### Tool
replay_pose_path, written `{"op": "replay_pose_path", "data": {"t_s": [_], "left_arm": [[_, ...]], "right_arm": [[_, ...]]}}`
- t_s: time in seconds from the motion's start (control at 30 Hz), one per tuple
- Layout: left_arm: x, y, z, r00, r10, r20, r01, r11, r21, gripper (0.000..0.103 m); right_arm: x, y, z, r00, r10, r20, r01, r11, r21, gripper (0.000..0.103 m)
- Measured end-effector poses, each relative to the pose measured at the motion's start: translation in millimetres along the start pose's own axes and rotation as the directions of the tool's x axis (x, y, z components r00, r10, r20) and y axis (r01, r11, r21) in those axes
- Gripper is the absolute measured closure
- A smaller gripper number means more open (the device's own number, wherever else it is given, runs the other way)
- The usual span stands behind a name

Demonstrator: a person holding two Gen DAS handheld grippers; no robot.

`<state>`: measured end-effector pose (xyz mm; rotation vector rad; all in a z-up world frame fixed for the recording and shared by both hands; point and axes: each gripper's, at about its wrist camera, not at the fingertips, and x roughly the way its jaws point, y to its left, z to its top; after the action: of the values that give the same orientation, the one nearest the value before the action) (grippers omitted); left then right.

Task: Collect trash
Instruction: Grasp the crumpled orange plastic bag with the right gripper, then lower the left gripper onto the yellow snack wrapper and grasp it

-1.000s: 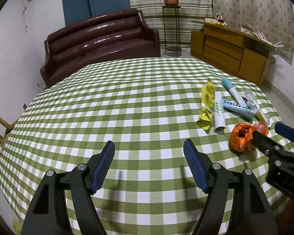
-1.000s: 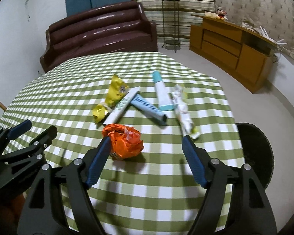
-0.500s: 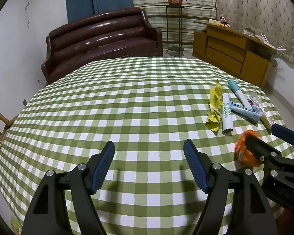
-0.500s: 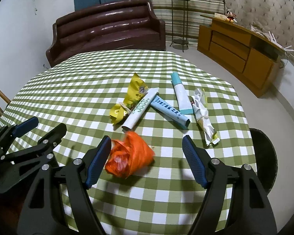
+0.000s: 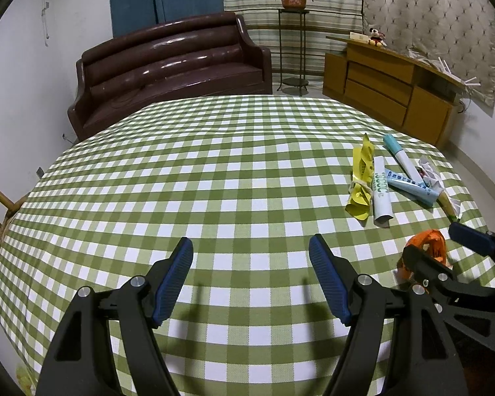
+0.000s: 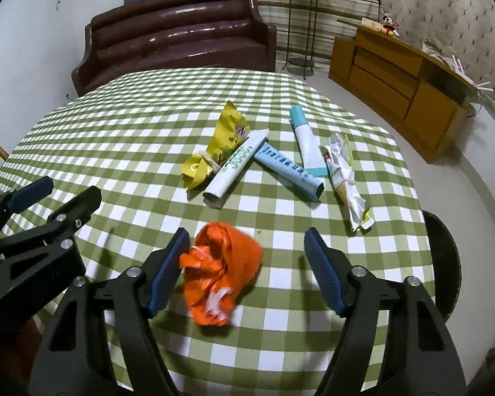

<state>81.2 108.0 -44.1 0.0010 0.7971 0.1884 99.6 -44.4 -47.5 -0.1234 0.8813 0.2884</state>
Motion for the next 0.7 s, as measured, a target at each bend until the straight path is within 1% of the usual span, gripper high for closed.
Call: {"op": "replay_pose_path", "data": {"t_s": [0.03, 0.07, 0.1, 0.13, 0.3, 0.43, 0.57, 0.7], "left_arm": [[0.1, -0.3, 0.2, 1.0, -0.002, -0.001, 0.002, 1.0, 0.001, 0.032], [-0.1, -0.8, 0.2, 1.0, -0.003, -0.001, 0.003, 1.0, 0.002, 0.032], [0.2, -0.9, 0.2, 1.0, -0.004, -0.001, 0.004, 1.0, 0.003, 0.032], [0.3, -1.6, 0.2, 1.0, -0.005, -0.001, 0.005, 1.0, 0.005, 0.032], [3.0, -6.8, 2.2, 1.0, -0.015, -0.005, 0.015, 1.0, 0.009, 0.032], [5.6, -14.0, 6.8, 1.0, -0.025, -0.002, 0.025, 0.999, 0.021, 0.032], [10.2, -23.8, 12.1, 0.999, -0.04, -0.003, 0.04, 0.999, 0.035, 0.032], [16.4, -34.3, 18.1, 0.998, -0.059, -0.013, 0.059, 0.997, 0.045, 0.032]], "right_arm": [[0.3, 0.0, -1.2, 1.0, -0.003, -0.004, 0.003, 1.0, -0.003, 0.048], [1.6, 1.0, -2.3, 1.0, -0.003, -0.011, 0.003, 1.0, -0.005, 0.051], [3.3, 1.3, -3.6, 1.0, 0.002, -0.02, -0.002, 1.0, -0.007, 0.06], [3.1, 0.8, -4.7, 1.0, 0.004, -0.022, -0.004, 1.0, -0.006, 0.061], [-5.4, 0.2, -7.6, 1.0, -0.005, 0.016, 0.005, 1.0, -0.01, 0.062], [-14.3, -9.6, -1.9, 0.999, -0.022, 0.05, 0.022, 1.0, 0.001, 0.062], [-20.2, -27.9, 4.5, 0.996, -0.052, 0.077, 0.05, 0.998, 0.025, 0.062], [-18.6, -52.3, 11.4, 0.994, -0.078, 0.082, 0.073, 0.995, 0.062, 0.062]]}}
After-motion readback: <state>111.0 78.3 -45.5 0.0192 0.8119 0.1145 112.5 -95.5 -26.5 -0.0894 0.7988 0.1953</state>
